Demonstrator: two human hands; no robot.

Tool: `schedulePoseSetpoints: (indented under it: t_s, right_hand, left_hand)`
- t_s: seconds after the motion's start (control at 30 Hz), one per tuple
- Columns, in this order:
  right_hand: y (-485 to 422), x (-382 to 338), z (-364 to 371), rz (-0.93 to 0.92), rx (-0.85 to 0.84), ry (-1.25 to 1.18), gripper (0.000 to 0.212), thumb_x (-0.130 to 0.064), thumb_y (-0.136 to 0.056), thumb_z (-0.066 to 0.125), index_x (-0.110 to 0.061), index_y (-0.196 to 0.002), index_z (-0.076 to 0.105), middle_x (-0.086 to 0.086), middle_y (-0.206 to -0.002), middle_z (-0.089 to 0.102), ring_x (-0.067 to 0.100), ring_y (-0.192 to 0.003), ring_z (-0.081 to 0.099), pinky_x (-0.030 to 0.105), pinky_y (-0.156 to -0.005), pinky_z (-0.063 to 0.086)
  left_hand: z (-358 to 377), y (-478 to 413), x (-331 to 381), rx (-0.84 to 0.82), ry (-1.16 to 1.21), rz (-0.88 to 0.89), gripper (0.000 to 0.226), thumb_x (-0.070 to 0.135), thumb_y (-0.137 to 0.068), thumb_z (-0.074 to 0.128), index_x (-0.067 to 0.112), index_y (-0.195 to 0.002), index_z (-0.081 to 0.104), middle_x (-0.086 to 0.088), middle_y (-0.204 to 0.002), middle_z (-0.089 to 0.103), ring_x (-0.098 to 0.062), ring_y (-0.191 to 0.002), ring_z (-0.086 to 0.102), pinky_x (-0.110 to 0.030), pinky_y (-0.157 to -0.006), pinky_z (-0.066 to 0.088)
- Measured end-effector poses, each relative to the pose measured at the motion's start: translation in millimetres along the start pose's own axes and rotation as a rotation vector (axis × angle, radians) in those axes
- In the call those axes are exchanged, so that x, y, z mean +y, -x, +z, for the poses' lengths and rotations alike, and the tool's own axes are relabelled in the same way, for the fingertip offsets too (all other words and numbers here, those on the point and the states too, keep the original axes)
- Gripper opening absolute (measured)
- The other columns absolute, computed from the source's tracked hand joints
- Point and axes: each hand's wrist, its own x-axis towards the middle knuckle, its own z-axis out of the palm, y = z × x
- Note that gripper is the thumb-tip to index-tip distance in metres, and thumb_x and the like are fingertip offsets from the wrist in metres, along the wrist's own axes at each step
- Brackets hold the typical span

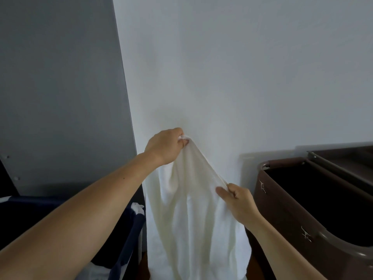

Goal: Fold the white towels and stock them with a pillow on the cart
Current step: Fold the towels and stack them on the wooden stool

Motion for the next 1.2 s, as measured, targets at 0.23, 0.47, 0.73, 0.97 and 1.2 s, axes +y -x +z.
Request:
schedulePoseSetpoints:
  t_s: [0.23,0.47,0.73,0.97,1.2]
  right_hand:
    - [2,14,-23,0.048,-0.005,0.075,0.053,-0.03,-0.092,0.068,-0.009,-0.054,0.038,-0.006,-0.05,0.031,0.011,-0.047,0.028,0.03,-0.054,0.026]
    - [8,27,-41,0.13,-0.048,0.159,0.047,-0.027,-0.094,0.067,-0.018,-0.049,0.06,-0.002,-0.05,0.048,0.012,-0.049,0.042,0.026,-0.054,0.033]
    - [1,8,-67,0.152,0.054,0.098,0.026,-0.022,-0.093,0.068,0.0,-0.08,0.075,0.004,-0.062,0.058,0.021,-0.057,0.049,0.029,-0.058,0.042]
    - [0,-12,-59,0.182,-0.151,0.166,0.02,-0.013,-0.086,0.075,-0.023,-0.103,0.073,0.004,-0.095,0.073,0.018,-0.088,0.07,0.027,-0.081,0.057]
    - [2,-53,-17,-0.052,-0.351,0.346,0.021,-0.011,-0.087,0.069,-0.026,-0.087,0.055,-0.009,-0.069,0.067,0.005,-0.065,0.058,0.018,-0.061,0.045]
  left_hand:
    - [20,-1,-28,0.048,-0.107,-0.111,0.026,0.038,-0.102,0.042,0.016,-0.091,0.051,0.002,-0.082,0.056,-0.024,-0.08,0.055,-0.033,-0.062,0.037]
    - [22,-1,-46,0.12,-0.147,-0.138,0.027,0.039,-0.103,0.039,0.017,-0.09,0.048,0.0,-0.088,0.056,-0.026,-0.078,0.055,-0.033,-0.063,0.037]
    - [49,24,-84,-0.113,-0.145,-0.312,0.03,0.04,-0.103,0.039,0.018,-0.119,0.049,0.0,-0.114,0.061,-0.024,-0.09,0.055,-0.034,-0.073,0.043]
    - [51,49,-57,-0.373,0.201,-0.265,0.043,0.033,-0.097,0.055,0.021,-0.138,0.047,-0.005,-0.138,0.054,-0.023,-0.118,0.055,-0.031,-0.096,0.046]
    - [70,70,23,-0.845,0.482,0.013,0.054,0.048,-0.085,0.071,0.031,-0.134,0.055,0.006,-0.114,0.064,-0.012,-0.107,0.06,-0.031,-0.096,0.049]
